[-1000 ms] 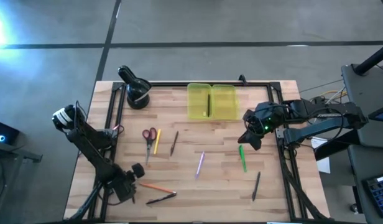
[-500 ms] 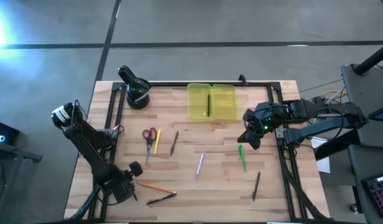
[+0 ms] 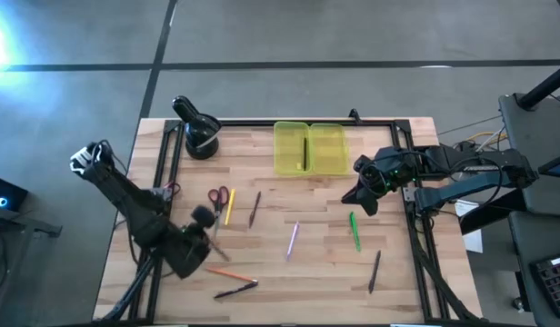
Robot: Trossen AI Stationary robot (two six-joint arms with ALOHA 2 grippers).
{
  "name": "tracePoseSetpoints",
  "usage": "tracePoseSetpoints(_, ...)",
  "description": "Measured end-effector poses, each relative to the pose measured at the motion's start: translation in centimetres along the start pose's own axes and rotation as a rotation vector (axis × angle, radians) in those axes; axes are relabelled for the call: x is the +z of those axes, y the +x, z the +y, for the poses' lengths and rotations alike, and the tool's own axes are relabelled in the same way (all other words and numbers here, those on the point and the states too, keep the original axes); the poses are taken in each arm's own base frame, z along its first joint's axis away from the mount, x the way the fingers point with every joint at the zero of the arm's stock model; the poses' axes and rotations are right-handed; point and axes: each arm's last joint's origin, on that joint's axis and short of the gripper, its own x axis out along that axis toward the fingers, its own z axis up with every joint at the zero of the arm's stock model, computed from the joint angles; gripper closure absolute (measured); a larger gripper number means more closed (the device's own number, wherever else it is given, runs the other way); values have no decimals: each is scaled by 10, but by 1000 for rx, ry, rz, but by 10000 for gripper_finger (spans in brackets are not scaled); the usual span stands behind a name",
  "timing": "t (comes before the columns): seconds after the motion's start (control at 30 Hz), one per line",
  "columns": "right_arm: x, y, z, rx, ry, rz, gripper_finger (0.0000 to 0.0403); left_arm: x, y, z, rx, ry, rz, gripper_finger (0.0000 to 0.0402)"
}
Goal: Pick & place school supplies into a supply box
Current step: Put the black pen into the yellow supply box
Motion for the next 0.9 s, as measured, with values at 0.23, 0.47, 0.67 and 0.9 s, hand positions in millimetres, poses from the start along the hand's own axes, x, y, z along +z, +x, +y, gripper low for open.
tracePoseSetpoints(0.23, 2, 0, 0, -10, -1, -33, 342, 18, -34, 65, 292, -545, -300, 394)
tracePoseSetpoints(0.47, 6, 0, 4, 17, -12, -90, 342, 15, -61, 110, 401, -1058, -680, 394)
tracePoseSetpoints(0.67, 10, -1, 7, 37, -51, -137, 342, 24, -64, 122, 370, -1237, -954, 394)
tracePoseSetpoints(0.9, 11, -1, 8, 44, -61, -155, 342, 33, -45, 122, 289, -1419, -1124, 394)
